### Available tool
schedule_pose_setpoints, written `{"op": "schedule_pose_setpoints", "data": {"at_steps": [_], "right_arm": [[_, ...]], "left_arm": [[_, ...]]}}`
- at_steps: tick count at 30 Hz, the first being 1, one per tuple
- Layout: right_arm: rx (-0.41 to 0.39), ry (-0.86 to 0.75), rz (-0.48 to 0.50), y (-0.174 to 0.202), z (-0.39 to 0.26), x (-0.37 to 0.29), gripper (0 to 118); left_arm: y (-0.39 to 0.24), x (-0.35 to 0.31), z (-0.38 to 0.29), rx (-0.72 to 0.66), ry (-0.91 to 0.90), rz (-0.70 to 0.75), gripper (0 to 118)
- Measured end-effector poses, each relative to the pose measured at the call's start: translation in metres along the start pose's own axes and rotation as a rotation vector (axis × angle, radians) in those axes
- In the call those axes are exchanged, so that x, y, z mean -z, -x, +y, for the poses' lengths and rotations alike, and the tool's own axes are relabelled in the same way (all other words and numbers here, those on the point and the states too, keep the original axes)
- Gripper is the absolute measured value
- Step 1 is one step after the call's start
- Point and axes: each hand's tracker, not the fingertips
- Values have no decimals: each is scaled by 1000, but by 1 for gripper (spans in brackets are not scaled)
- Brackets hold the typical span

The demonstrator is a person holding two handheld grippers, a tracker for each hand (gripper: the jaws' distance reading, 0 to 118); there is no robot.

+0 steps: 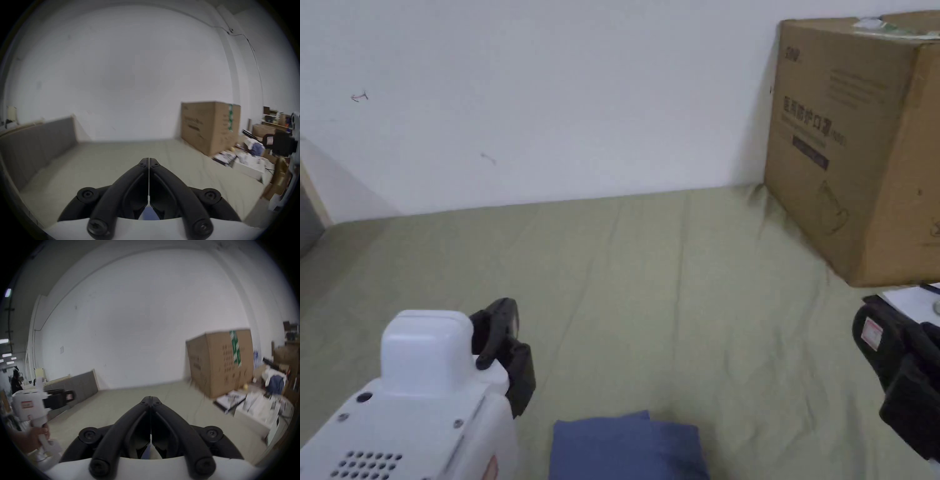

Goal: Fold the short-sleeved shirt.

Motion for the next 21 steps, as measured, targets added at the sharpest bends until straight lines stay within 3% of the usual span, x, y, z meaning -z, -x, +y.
{"op": "schedule_pose_setpoints", "data": {"at_steps": [2, 4, 7, 9, 11, 13, 16, 21], "right_arm": [[-18, -73, 29, 7, 4, -1, 0], [-76, -112, -113, 18, 5, -2, 0], [-113, -182, -131, 19, -14, 2, 0], [-161, -102, -186, 19, -31, 8, 0], [-146, -45, -230, 16, -43, 7, 0], [-122, -76, -210, 12, -49, -4, 0], [-182, -36, -221, 9, -49, -4, 0], [-152, -34, -232, 7, -47, -4, 0]], "left_arm": [[7, -23, 3, -16, -90, 75, 0], [12, -35, 0, -7, -149, 149, 0], [20, -34, -20, 14, -147, 167, 0], [27, -35, -34, -10, -113, 170, 0], [28, -37, -42, -27, -92, 202, 0], [29, -41, -45, -30, -86, 208, 0], [28, -43, -47, -62, -71, 222, 0], [28, -40, -51, -78, -49, 233, 0]]}}
